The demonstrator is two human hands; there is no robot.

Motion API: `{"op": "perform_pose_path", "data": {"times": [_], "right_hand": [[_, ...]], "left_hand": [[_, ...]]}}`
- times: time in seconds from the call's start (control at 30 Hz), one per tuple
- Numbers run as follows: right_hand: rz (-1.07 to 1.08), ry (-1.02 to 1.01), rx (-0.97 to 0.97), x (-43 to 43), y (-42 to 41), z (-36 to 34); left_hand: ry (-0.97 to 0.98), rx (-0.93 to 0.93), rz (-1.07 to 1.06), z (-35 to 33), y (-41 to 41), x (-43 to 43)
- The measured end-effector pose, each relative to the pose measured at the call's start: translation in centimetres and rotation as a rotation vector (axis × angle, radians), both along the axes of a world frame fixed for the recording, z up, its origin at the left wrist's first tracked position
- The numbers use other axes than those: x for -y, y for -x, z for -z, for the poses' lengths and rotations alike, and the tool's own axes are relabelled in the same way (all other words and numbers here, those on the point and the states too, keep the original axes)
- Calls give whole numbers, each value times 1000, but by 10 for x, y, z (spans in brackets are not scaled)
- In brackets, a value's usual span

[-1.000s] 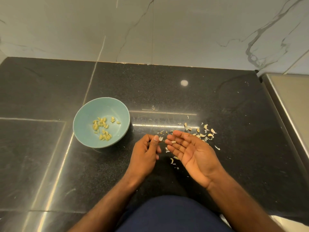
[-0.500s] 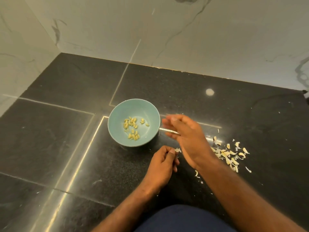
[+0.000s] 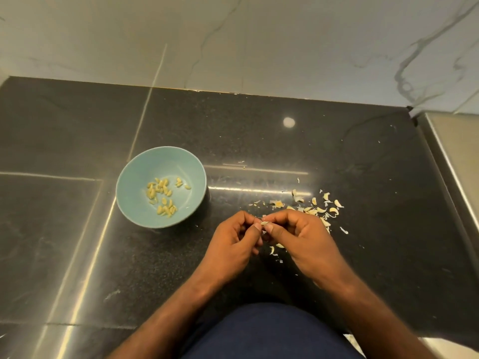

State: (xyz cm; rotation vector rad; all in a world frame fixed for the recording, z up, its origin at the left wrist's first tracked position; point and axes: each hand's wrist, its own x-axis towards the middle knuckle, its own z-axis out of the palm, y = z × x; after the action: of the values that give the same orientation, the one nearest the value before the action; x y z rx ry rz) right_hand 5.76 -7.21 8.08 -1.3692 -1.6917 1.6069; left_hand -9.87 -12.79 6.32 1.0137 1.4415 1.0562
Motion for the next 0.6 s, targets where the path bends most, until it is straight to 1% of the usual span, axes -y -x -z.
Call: {"op": "perform_pose_path", "data": {"times": [0.1, 0.23, 0.37, 0.5, 0.6], "right_hand": [[21, 43, -47, 1, 0, 0], [84, 181, -209, 1, 1, 1], [109, 277, -302, 1, 1, 0], [136, 274, -323, 1, 1, 0], [255, 197, -293, 1, 2, 2]], "left_hand": [[-33, -19, 20, 0, 0, 1], [-96, -28, 8, -2, 0, 2], [-140, -17, 2, -4, 1, 3], [-148, -37, 9, -5, 3, 4], [-122, -37, -27, -5, 2, 2]]}}
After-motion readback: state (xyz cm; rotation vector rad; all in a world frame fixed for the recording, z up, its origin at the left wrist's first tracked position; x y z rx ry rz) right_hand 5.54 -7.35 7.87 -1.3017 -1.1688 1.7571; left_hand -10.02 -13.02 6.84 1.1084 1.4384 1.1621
